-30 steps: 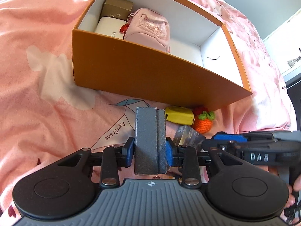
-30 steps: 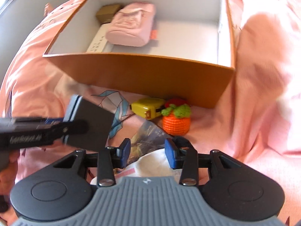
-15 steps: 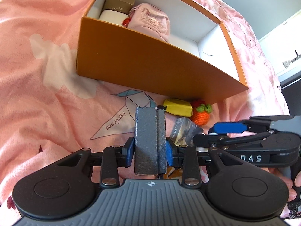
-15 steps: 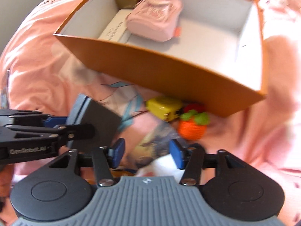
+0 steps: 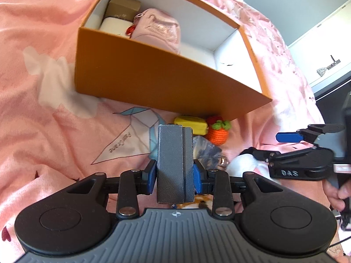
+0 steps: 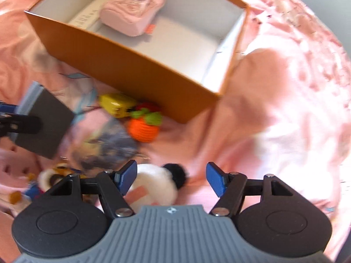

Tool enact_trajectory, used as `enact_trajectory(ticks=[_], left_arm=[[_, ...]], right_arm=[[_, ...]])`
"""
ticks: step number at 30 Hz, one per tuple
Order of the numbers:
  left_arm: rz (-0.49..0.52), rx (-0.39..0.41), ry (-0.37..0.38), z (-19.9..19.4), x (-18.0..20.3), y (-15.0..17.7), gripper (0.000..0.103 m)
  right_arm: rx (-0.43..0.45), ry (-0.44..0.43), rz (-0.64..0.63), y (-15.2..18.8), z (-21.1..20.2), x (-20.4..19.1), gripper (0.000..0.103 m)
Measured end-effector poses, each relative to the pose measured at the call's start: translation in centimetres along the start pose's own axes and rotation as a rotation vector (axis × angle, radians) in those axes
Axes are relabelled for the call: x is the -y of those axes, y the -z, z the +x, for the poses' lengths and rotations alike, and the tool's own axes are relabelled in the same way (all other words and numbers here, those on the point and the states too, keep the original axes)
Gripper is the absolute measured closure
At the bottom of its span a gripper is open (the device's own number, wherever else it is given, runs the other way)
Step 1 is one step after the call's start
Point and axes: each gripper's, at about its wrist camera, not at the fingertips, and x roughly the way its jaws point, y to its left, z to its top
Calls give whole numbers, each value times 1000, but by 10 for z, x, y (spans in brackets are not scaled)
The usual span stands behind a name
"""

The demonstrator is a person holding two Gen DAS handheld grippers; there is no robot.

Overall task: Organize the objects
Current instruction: 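Hold the grey box in the left tool while the right tool reaches the photo card pack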

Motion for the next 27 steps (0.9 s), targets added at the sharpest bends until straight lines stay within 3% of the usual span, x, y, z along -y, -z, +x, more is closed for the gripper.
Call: enact_trajectory(ticks=[2,3,6,11,16,20,23,24,27], left_arm=[[10,-1,11,1,4,0,65],[14,-4,13,1,6,1,65],[18,-19,20,5,8,2,65],[14,-23,9,6,10,3,65],[2,-14,-18,4,7,3,65],[-5,-3,-33,0,2,1,65],[-13,1,-34,-1,-1,0,65],[-16,0,-34,-1,-3,-1,65],[-29,-2,-30,0,-7,-3,65]], right_arm=[[-51,91,-38,5,13,6,51],[-88,83,-26,7,21,12,51],[-102,-9,71,11,25,28,53],[30,-84,143,-6,2,39,51],[64,-305,162,-34,-7,32,49],[-100,-388,155,-48,25,5,39],[-211,-358,228,-51,53,7,34],[-243,-354,258,-51,62,9,27],[-344,-439,338,-49,82,13,18]])
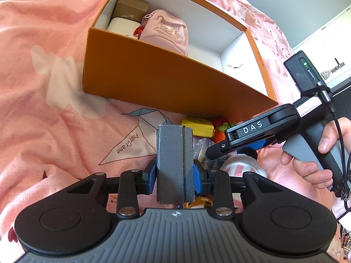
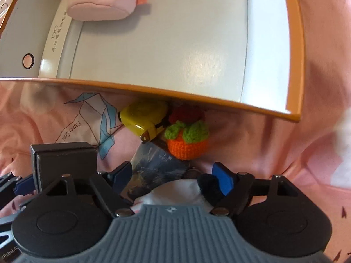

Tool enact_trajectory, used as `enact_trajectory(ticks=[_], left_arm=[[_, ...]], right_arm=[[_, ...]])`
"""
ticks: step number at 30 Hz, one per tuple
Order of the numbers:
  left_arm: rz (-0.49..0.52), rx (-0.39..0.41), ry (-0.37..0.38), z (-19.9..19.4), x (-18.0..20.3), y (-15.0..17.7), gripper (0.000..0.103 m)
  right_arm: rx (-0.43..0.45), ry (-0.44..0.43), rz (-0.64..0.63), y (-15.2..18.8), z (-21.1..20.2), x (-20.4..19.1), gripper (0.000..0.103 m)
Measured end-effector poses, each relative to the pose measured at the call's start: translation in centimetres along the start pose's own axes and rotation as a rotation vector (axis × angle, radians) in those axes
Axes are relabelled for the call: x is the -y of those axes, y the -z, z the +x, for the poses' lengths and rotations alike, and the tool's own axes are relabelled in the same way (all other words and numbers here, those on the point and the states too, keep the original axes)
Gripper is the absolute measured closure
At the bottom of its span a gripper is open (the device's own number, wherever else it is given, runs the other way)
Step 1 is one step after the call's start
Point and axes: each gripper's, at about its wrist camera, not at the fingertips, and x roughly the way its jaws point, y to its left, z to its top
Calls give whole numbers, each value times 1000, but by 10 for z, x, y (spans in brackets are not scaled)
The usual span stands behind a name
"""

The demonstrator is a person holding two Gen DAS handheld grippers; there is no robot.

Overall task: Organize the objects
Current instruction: 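Hold the grey box in the left tool while the right tool reaches the photo card pack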

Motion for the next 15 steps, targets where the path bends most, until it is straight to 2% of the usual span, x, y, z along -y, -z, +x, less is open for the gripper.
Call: enact_trajectory(ticks=[5,8,10,11,13,15], left_arm=[[-15,0,-6,0,-8,-3,65],[-17,9,-30,-3,-12,-5,65],[-21,15,-47,-5,-15,-5,65],[-23,17,-57,-7,-16,-6,65],[-23,20,-83,-9,-19,-6,65],[-19,20,-109,-10,-20,-6,65]], right_arm=[[-48,-63,70,-3,17,6,16],[-49,-89,17,-1,24,-5,25],[-25,-59,-37,1,22,-17,35],[-18,-60,-57,3,20,-22,36],[0,-48,-93,6,14,-31,60],[25,-64,-108,9,6,-35,68]])
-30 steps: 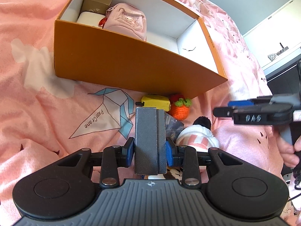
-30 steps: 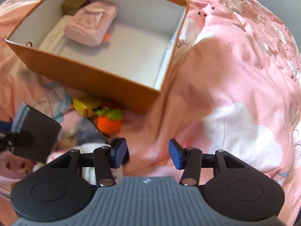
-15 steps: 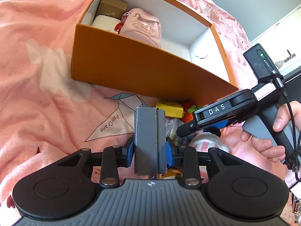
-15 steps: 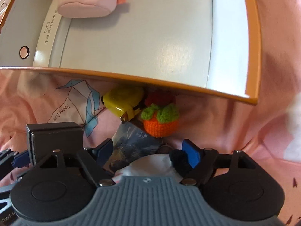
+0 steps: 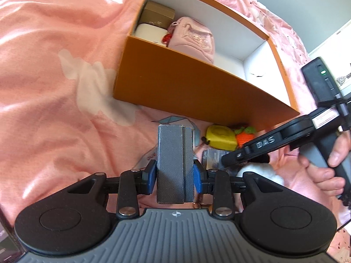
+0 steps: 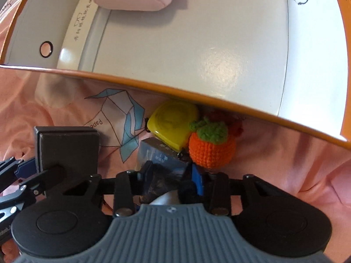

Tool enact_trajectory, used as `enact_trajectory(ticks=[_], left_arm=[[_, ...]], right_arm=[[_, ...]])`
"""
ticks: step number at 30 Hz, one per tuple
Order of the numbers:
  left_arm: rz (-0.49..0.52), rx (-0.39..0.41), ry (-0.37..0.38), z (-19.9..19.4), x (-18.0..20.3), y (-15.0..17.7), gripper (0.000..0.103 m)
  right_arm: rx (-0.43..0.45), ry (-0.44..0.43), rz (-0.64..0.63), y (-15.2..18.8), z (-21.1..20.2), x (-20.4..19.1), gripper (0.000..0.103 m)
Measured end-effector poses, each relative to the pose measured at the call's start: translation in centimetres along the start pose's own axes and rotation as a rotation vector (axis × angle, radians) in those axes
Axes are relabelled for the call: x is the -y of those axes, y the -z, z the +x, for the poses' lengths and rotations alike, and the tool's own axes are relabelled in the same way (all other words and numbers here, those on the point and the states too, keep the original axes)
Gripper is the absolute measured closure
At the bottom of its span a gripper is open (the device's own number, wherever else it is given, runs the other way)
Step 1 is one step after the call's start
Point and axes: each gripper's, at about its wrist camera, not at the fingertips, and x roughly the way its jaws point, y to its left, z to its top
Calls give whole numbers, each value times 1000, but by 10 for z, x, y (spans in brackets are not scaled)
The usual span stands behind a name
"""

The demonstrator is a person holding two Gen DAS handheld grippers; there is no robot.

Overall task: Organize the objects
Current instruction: 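Hold the grey box in the left tool while the right tool reaches the photo card pack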

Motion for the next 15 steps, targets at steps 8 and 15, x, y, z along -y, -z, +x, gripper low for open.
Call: enact_trajectory(ticks=[8,15], left_arm=[[0,-36,-16,9,-4,5,65],[-2,-39,-21,12,-5,6,65]], right_arm=[[56,-142,-40,-8,-9,-20,72],[16,13,-171,-19,10,-34,58]])
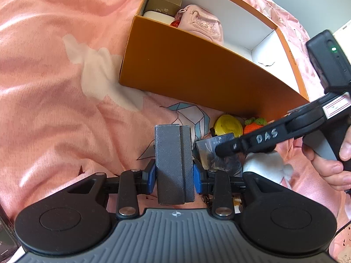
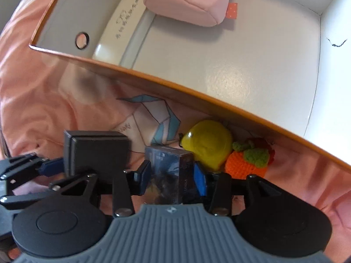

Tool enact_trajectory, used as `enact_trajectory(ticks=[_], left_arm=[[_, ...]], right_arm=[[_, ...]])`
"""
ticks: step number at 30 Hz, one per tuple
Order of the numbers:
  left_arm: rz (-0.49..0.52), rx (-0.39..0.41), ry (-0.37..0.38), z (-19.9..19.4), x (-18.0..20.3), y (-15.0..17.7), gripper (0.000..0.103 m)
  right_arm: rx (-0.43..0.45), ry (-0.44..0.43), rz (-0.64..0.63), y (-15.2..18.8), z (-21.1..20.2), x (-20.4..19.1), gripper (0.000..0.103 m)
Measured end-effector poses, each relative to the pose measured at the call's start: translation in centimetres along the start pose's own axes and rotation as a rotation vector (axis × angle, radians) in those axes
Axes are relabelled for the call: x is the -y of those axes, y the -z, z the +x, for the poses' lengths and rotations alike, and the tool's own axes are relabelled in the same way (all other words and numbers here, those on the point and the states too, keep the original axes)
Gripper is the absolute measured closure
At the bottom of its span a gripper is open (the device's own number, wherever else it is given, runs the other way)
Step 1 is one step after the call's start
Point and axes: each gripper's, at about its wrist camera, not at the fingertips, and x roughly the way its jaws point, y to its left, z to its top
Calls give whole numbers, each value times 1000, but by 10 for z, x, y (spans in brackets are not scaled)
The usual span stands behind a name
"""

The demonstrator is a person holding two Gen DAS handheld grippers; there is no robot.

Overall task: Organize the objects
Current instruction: 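Hold the grey box in the left tool while the right tool reaches the photo card pack, then grip the photo card pack with the right tool and lift it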

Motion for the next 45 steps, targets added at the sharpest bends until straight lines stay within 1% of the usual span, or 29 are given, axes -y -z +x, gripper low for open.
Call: enact_trajectory(ticks=[2,3,4,5,9,10,11,13,14,16,18,19,22,25,29,34,36,38,39,42,45], left_arm=[[1,1,-1,1,0,1,66],[2,1,-2,1,0,0,66],[4,1,-3,2,0,0,65],[4,0,-4,3,0,0,65],[2,2,-1,3,1,0,66],[-1,2,1,3,0,0,66],[-4,2,4,3,-1,0,66],[-7,2,7,3,-2,-1,65],[-8,2,8,3,-3,-1,66],[-7,2,8,3,-3,-1,66],[-2,2,6,3,-3,0,66],[-1,2,6,3,-4,0,66],[-3,1,8,3,-5,1,66],[-8,1,10,2,-6,1,66],[-10,13,14,-1,-6,2,66],[14,59,21,-15,2,1,66],[26,80,28,-23,7,0,66],[41,110,40,-34,12,-1,66],[48,125,50,-39,14,-2,66],[67,177,82,-51,23,-7,66],[103,238,100,-63,38,-17,66]], right_arm=[[-59,6,-44,-2,7,-4,54],[-85,10,-66,-4,11,-5,50],[-107,14,-80,-6,15,-6,48],[-123,20,-83,-8,19,-7,49],[-170,-8,-83,-15,36,-10,41],[-169,-13,-76,-16,38,-11,44],[-165,-6,-83,-16,38,-14,45],[-139,16,-119,-15,31,-22,58],[-127,19,-132,-14,25,-26,61],[-108,-3,-152,-13,13,-32,74],[-92,-23,-171,-12,3,-39,78],[-85,-26,-184,-11,0,-44,78],[-71,12,-227,-8,4,-57,78],[-90,32,-206,-5,16,-57,78],[-16,15,-179,6,5,-52,79],[94,-26,-128,20,-29,-40,79],[148,-45,-110,33,-39,-42,79],[200,-58,-93,41,-54,-40,79],[231,-63,-88,45,-53,-44,79],[313,-77,-78,52,-81,-35,79],[385,-89,-64,58,-103,-29,79]])
